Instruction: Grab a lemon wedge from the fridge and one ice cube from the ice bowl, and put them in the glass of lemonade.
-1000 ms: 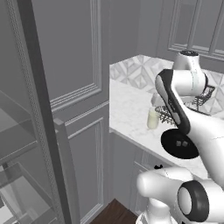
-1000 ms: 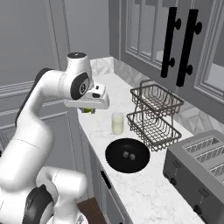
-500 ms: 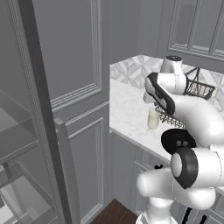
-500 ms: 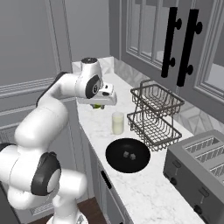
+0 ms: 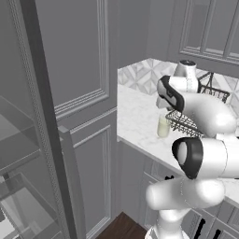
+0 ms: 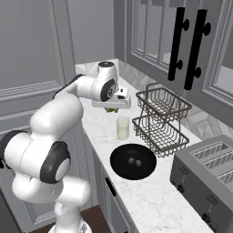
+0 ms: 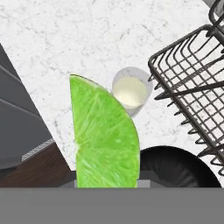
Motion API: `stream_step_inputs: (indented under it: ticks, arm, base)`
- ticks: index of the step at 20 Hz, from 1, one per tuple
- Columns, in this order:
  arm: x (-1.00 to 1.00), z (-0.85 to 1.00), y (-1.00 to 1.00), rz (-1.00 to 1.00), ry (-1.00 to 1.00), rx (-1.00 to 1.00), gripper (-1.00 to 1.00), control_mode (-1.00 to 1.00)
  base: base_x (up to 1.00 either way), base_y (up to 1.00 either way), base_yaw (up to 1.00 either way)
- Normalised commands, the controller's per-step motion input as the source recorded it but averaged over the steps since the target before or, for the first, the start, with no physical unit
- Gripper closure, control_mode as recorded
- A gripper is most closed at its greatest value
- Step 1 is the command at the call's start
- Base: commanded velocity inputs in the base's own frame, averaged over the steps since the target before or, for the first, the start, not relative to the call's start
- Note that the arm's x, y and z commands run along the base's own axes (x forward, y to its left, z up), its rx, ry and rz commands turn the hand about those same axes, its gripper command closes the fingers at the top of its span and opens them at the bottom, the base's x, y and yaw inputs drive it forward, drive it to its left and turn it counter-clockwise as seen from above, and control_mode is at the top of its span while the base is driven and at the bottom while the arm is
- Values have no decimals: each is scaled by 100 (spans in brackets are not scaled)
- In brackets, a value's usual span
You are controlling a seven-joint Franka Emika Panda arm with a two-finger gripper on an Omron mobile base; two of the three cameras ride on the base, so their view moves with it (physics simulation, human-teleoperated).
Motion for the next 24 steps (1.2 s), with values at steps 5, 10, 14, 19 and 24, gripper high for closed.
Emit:
stream_step_inputs:
  ticks: [5,10,14,19,24]
  arm:
    - [14,-36,-3,0,0,0,100,-100]
    - [25,-15,-2,0,0,0,100,-100]
    - [41,-3,0,0,0,0,100,-100]
    - [40,-5,0,0,0,0,100,-100]
    - [36,0,0,0,0,0,100,-100]
  base:
    - [0,0,0]
    - [0,0,0]
    - [0,0,0]
    - [0,0,0]
    - [0,0,0]
